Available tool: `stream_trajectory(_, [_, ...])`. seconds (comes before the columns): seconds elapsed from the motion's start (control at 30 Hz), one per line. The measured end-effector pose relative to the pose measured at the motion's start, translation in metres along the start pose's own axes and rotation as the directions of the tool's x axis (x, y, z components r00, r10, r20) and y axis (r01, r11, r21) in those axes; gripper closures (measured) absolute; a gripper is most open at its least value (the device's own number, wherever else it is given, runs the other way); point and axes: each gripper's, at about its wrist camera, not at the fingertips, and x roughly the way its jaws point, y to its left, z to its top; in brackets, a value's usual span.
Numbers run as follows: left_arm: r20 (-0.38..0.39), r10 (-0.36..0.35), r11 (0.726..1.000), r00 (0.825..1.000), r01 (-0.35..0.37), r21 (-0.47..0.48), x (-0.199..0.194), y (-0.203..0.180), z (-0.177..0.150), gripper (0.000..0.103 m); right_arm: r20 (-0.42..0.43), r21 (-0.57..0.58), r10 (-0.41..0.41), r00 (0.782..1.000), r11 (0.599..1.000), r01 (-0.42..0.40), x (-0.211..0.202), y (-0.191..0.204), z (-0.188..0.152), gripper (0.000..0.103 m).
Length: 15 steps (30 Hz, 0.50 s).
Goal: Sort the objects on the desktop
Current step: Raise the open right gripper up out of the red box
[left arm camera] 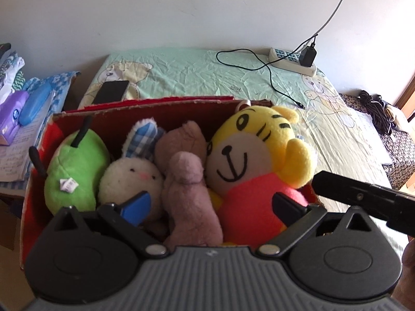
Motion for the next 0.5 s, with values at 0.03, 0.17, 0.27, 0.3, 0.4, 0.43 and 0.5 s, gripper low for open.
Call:
stream_trajectory(0.03, [-0.007,0.004,1.0,1.0,-0.004,-0.008,0.001,0.0,0.0,0.003,-0.003,-0.004,0.007,1.0,1.0,-0.007,0.0,0.0,0.001,0.083])
stream_trajectory(0.17, [-0.023,0.025,0.999,0.999,-0.026,-0.031,0.004,-0.002,-0.002,0.003,-0.011,-0.01,0.037,0.999,0.999,-0.037,-0.003,-0.006,0.002,0.083])
stream_trajectory(0.27, [-0.018,0.061,0.997,0.998,-0.062,-0.035,0.001,-0.006,-0.001,0.003,-0.012,-0.013,0.053,0.998,0.998,-0.054,-0.007,-0.012,0.004,0.083])
stream_trajectory(0.3, [-0.013,0.072,0.997,0.997,-0.073,-0.038,-0.001,-0.007,-0.001,0.003,-0.012,-0.014,0.058,0.998,0.998,-0.059,-0.008,-0.014,0.005,0.083])
stream_trajectory(0.4, [0.014,0.111,0.993,0.994,-0.11,-0.043,-0.01,-0.012,-0.001,0.003,-0.002,-0.011,0.072,0.997,0.997,-0.072,-0.014,-0.024,0.009,0.082])
stream_trajectory(0.43, [0.023,0.122,0.992,0.992,-0.121,-0.045,-0.013,-0.014,-0.001,0.003,0.0,-0.007,0.073,0.997,0.997,-0.073,-0.016,-0.028,0.011,0.081])
stream_trajectory(0.5, [0.04,0.14,0.989,0.989,-0.138,-0.049,-0.02,-0.017,-0.001,0.003,-0.002,0.002,0.071,0.997,0.997,-0.071,-0.018,-0.036,0.013,0.081])
